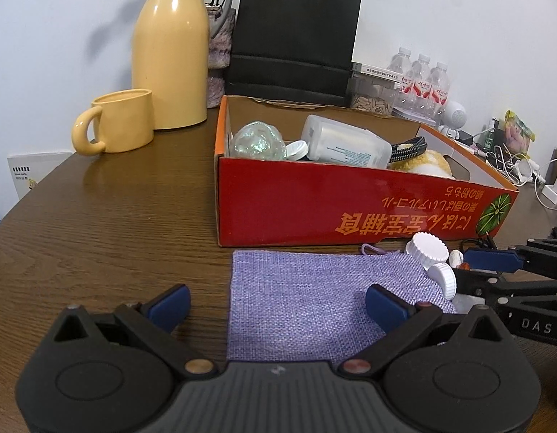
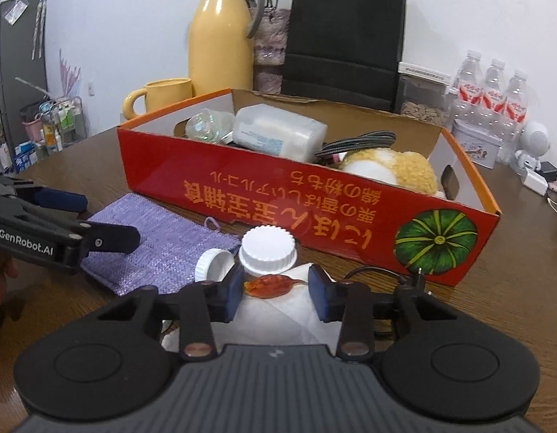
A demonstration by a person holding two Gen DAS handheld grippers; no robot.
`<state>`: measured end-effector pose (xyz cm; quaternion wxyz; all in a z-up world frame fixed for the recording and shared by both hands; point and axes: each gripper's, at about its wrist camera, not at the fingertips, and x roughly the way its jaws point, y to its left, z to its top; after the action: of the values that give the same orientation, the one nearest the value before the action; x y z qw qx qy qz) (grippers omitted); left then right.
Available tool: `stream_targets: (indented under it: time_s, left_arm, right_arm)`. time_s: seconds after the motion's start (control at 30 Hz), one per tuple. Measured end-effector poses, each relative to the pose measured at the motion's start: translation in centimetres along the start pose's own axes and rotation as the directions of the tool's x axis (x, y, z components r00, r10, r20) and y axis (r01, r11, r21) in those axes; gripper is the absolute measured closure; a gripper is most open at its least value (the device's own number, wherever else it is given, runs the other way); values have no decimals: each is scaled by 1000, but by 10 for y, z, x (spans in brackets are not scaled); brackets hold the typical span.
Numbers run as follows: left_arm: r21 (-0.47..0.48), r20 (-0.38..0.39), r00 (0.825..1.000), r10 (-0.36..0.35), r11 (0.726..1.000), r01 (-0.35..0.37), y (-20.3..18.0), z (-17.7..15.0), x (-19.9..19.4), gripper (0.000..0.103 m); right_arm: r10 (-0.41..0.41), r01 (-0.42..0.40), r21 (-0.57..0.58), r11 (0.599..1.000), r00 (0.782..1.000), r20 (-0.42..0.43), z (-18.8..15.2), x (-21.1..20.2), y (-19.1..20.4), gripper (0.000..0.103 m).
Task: Organize objects
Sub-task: 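Grasp the purple cloth with the left tool while the right tool grasps the small orange item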
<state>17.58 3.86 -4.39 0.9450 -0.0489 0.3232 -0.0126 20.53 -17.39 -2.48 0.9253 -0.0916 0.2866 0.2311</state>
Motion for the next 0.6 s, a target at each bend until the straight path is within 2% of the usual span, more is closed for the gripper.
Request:
stream_targets:
  time_s: [0.3, 0.43, 0.5, 0.6]
  left_arm:
    - [-13, 2, 1000, 14, 1000, -14, 1, 1, -2, 0]
    - [-72, -10, 999, -32, 997, 32, -1, 6, -7, 0]
    - [-39, -20, 999, -38, 999, 37, -10, 7, -6, 0]
    - [32, -41, 999, 17, 999, -16, -25, 3, 4, 0]
  right_arm:
    - [-98, 92, 62, 994, 991, 90, -6, -21, -8, 64]
    - [-98, 92, 71, 993, 992, 85, -6, -20, -11, 64]
    - [-99, 93, 73, 993, 992, 84, -5, -20, -10, 64]
    - [-101, 94, 74, 993, 991, 87, -5, -20, -11, 64]
